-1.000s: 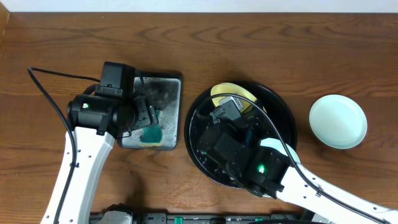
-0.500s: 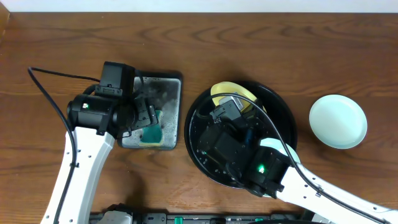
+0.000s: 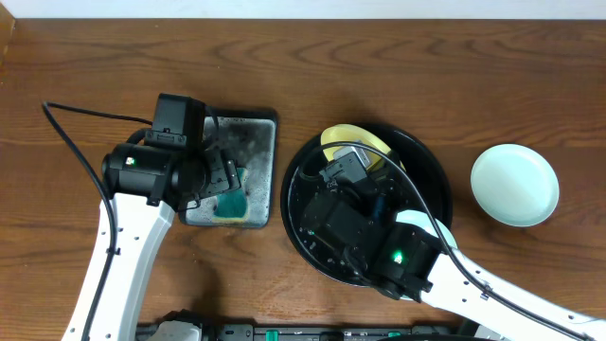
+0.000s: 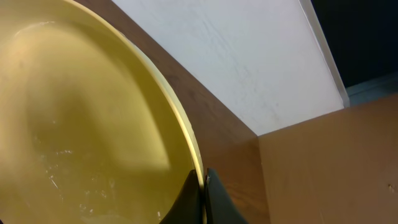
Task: Clean dirty plates on tray and stack at the side
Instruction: 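Lift the yellow plate with the right gripper toward the right side, then stack the yellow plate onto the pale green plate at the right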
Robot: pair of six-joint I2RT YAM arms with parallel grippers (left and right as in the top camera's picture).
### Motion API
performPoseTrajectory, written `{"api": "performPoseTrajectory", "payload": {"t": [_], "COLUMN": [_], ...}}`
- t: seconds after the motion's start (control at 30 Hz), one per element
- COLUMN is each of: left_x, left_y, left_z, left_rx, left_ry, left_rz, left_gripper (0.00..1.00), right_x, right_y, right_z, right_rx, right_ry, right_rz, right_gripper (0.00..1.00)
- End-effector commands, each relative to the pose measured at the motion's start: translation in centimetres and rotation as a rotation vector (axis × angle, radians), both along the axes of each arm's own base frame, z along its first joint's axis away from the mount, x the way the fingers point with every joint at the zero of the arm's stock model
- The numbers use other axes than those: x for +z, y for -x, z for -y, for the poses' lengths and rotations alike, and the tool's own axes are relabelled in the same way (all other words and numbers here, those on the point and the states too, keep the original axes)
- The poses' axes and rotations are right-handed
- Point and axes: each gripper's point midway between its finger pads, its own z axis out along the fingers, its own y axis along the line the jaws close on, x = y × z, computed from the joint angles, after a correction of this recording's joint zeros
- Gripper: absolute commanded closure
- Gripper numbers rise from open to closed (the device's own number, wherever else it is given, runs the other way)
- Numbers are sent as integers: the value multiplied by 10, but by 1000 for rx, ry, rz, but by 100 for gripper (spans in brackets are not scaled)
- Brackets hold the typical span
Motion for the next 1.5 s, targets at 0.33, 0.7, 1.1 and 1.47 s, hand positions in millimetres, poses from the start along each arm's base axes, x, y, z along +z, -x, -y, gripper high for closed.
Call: {"api": "performPoseTrajectory", "payload": {"t": [0.33,0.7,1.1,1.47], "left_x": [7,7,7,7], "left_y": [-3,-3,-3,-3], "left_z": [0,0,0,0], "left_rx": [-4,-4,-4,-4], "left_ry": [-1,-1,-1,-1], "left_rz": [17,17,17,17], "left_gripper": [17,17,17,17], "right_x": [7,6,-65,-111], "right_y": [2,2,-38,-39], "right_z": [3,2,77,228], "right_rx": [-12,-14,-257,-626], "right_ry": [9,-21,-486,-1189], "right_rz": [32,32,-308,-475], "right_gripper": [99,99,99,99]}}
